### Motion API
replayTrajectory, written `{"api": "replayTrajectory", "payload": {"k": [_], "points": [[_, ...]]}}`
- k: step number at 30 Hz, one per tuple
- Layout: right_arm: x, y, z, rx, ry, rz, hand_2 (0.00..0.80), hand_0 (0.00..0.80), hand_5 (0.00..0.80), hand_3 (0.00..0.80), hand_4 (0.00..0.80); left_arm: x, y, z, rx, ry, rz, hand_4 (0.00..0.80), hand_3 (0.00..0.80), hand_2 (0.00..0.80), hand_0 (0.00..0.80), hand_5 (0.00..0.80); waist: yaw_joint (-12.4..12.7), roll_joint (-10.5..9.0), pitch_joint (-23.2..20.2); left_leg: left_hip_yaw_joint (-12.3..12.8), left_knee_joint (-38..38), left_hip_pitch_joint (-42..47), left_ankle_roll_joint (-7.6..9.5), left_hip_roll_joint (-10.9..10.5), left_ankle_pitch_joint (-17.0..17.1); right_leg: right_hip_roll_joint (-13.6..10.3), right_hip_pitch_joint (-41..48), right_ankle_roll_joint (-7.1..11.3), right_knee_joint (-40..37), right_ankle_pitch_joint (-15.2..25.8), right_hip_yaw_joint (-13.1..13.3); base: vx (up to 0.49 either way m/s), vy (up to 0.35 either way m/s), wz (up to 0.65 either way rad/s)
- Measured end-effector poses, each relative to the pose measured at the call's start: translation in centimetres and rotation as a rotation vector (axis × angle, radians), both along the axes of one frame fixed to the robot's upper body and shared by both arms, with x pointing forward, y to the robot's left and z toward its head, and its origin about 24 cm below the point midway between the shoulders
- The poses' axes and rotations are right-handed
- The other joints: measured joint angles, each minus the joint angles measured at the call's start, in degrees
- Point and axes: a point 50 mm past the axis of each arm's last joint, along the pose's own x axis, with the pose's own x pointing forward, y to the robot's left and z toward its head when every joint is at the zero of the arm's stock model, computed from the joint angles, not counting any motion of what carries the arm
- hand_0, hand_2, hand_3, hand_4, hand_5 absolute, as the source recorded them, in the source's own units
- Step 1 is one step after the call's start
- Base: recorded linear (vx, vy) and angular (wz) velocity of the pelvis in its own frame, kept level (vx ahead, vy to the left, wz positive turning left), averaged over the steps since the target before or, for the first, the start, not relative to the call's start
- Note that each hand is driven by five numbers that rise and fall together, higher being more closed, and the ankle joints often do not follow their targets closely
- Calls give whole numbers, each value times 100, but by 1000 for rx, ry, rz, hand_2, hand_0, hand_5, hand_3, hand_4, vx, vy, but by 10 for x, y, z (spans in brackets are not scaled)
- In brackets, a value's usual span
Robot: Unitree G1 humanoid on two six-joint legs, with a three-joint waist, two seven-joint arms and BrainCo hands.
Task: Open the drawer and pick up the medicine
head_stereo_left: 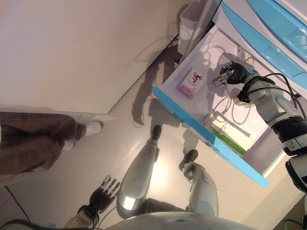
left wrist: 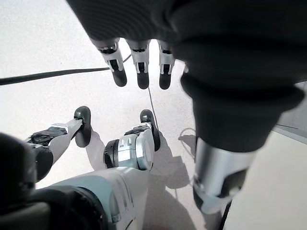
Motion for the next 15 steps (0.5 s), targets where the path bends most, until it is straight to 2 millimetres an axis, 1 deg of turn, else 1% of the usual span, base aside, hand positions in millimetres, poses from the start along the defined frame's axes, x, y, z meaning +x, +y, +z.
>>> {"api": "replayTrajectory", "payload": {"k": [15], "points": [[0, 0, 0, -18, -3, -2, 800, 800, 800, 800, 800, 1, 0, 0, 3, 2, 1, 0, 0, 0, 0, 0, -6, -1, 0, 0, 0, 0, -2, 1, -2, -1, 0, 0, 8, 0, 2, 0, 0, 0]]}}
